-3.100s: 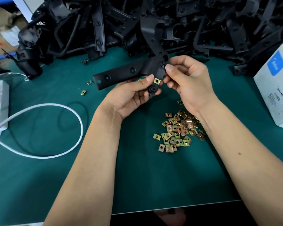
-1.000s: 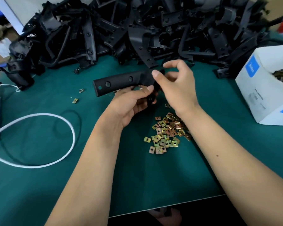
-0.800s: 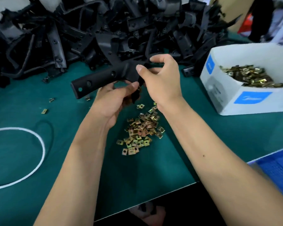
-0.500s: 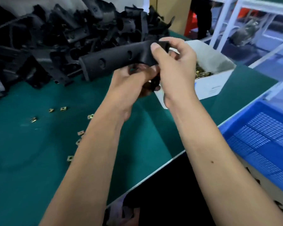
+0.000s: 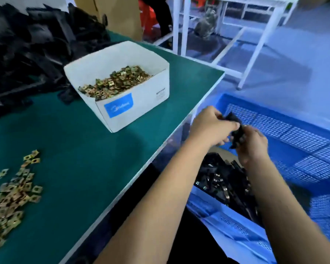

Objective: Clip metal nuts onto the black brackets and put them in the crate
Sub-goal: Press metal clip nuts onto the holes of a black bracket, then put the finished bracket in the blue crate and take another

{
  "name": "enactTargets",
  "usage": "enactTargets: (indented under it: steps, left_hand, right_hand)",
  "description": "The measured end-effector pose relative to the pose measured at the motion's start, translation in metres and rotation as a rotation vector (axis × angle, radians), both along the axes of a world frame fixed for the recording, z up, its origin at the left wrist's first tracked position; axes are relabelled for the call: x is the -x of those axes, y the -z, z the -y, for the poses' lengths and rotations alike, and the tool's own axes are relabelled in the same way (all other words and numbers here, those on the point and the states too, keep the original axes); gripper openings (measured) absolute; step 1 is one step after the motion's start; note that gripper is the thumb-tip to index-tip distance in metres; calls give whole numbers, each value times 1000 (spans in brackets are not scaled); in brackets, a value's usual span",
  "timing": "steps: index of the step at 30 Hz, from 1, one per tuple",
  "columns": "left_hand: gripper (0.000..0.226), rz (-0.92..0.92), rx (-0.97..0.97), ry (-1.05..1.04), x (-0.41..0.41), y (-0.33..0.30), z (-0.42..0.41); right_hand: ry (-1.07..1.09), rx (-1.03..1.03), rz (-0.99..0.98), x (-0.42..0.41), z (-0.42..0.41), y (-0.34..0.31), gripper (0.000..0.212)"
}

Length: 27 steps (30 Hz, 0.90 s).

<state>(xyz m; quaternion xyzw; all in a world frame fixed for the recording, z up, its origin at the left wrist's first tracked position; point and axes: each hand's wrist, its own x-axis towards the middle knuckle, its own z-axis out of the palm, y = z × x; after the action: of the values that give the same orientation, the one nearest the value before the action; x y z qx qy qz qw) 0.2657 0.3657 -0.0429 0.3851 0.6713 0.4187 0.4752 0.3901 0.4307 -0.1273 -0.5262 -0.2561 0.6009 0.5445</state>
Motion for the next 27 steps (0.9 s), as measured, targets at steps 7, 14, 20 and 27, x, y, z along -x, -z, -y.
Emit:
enactTargets:
  steps: [7, 14, 20, 27]
  left_hand:
    - [40, -85, 392, 83, -36, 120, -4]
    - [20, -327, 376, 173, -27, 128, -2]
    - [20, -346, 97, 90, -18, 80, -18]
    - [13, -297, -346, -64, 20, -22, 4]
  right_hand:
    - [-121, 479, 368, -60, 28, 109, 8]
    - [-162, 522, 770, -71, 29, 125, 18]
    - [-199, 308, 744, -18, 8, 84, 15]
    - [-122, -263, 728, 42, -1, -46, 10]
